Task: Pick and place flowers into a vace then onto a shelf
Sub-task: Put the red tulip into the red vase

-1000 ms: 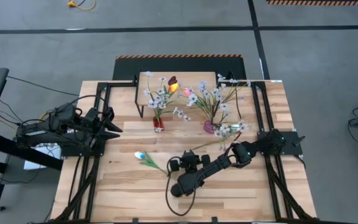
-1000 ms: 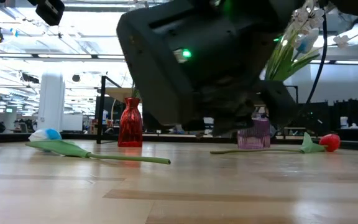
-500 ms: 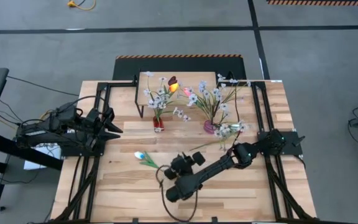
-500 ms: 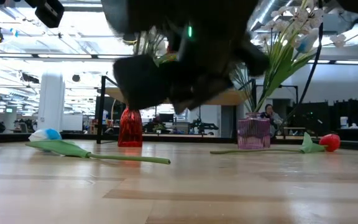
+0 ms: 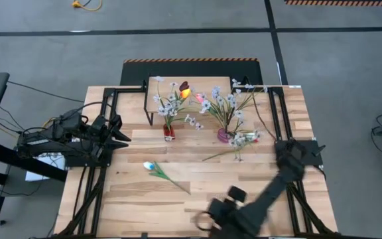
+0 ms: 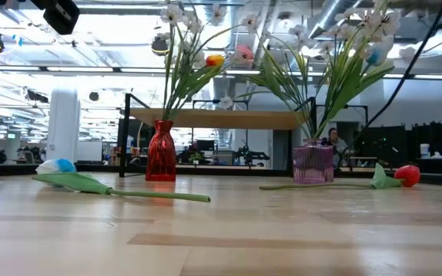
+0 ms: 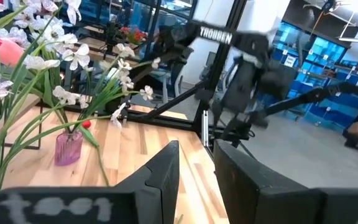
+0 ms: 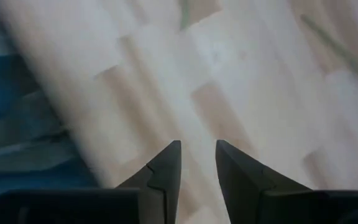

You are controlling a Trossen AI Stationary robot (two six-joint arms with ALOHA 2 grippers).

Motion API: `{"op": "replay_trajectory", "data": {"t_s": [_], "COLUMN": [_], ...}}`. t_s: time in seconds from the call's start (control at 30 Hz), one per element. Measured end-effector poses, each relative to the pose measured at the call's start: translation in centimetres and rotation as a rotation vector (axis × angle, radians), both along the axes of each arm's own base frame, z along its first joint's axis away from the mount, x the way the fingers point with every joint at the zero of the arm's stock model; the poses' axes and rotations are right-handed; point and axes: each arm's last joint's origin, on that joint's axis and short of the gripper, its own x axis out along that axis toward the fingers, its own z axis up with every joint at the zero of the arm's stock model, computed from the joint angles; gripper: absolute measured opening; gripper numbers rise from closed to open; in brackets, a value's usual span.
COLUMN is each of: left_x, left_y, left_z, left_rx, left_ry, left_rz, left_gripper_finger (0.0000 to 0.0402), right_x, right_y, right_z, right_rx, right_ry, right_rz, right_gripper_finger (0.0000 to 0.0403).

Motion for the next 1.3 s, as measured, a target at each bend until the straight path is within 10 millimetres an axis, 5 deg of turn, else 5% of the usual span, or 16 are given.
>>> {"op": "replay_trajectory", "data": {"t_s": [0.17,0.37,0.67,0.87,1.13,1.3], "left_x": [0.0,0.0,0.0,0.0,0.0,0.0], "left_y": [0.0,0.0,0.0,0.0,0.0,0.0], "left_z": [0.1,0.1,0.1,0.1,0.1,0.1], "left_rx": [0.000,-0.003,-0.018,-0.019,-0.019,-0.009], "left_ry": [-0.008,-0.012,-0.008,-0.010,-0.010,-0.012], "left_rz": [0.000,0.001,0.001,0.001,0.001,0.008], "left_gripper_finger": [0.0089,0.0089,0.0089,0.0089,0.0089,0.0089], "right_x": [-5.4,-9.3,-12.1,-13.1,-14.0,-13.7], "right_y": [1.4,1.4,0.4,-3.0,-8.7,-10.3], "right_z": [4.5,5.0,1.3,-2.0,-7.0,-10.1], "right_rx": [0.082,0.103,0.006,-0.083,-0.338,-0.312], "right_ry": [-0.140,-0.147,0.014,0.207,0.121,-0.013], "right_rz": [-0.050,-0.130,-0.135,-0.163,-0.441,-0.534], "right_gripper_finger": [0.0088,0.0053,0.0017,0.0022,0.0022,0.0003]}}
